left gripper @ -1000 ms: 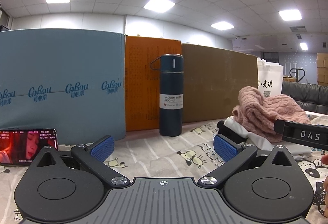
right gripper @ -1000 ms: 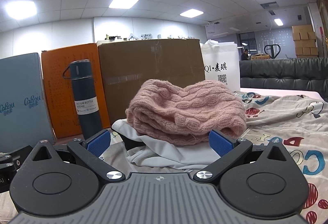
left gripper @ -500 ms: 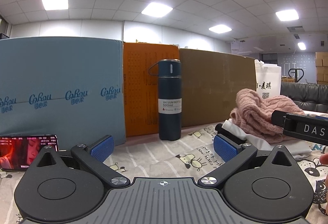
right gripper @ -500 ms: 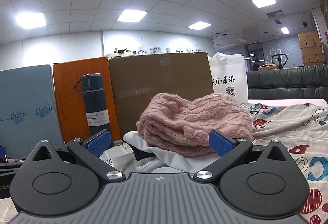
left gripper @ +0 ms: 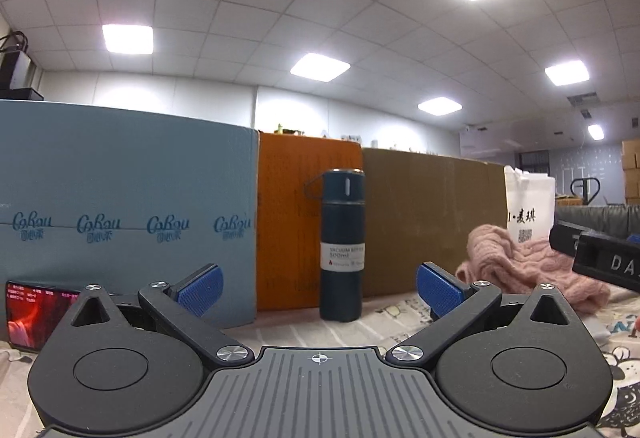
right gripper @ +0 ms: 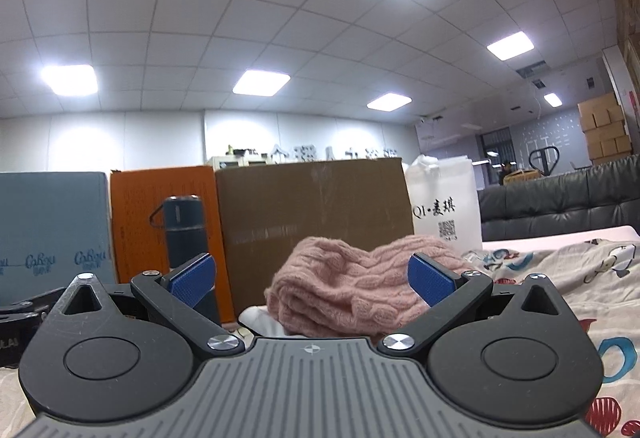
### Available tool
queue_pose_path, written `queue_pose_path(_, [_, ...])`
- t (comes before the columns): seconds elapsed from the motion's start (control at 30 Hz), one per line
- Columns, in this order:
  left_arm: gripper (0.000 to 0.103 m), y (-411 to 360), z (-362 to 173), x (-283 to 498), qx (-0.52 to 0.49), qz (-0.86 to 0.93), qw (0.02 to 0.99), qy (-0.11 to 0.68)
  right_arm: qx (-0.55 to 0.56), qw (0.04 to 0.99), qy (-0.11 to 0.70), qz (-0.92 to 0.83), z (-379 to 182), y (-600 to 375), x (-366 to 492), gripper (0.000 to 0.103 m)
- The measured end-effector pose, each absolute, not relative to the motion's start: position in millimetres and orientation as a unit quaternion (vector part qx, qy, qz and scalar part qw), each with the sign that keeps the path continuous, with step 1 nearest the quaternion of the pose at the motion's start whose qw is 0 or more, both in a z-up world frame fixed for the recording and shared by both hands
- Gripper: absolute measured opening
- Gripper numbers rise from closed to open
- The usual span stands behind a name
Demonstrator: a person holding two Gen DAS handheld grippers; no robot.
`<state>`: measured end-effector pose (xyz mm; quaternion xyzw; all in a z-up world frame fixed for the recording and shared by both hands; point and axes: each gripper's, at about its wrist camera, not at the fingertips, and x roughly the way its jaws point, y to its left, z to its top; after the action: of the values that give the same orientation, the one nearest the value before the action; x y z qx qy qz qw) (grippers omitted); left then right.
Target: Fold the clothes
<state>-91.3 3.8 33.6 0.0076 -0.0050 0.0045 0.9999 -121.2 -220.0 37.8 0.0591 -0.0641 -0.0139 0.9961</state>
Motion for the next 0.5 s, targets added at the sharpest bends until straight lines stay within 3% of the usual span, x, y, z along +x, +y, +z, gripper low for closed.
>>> queue_pose_path(0.5, [0.103,-5.1,33.8,-92.7,0.032,0.0,0.999,-0.013,0.029,0.994,-0.107,0.0,38.0,-208.6,-137.9,0.103])
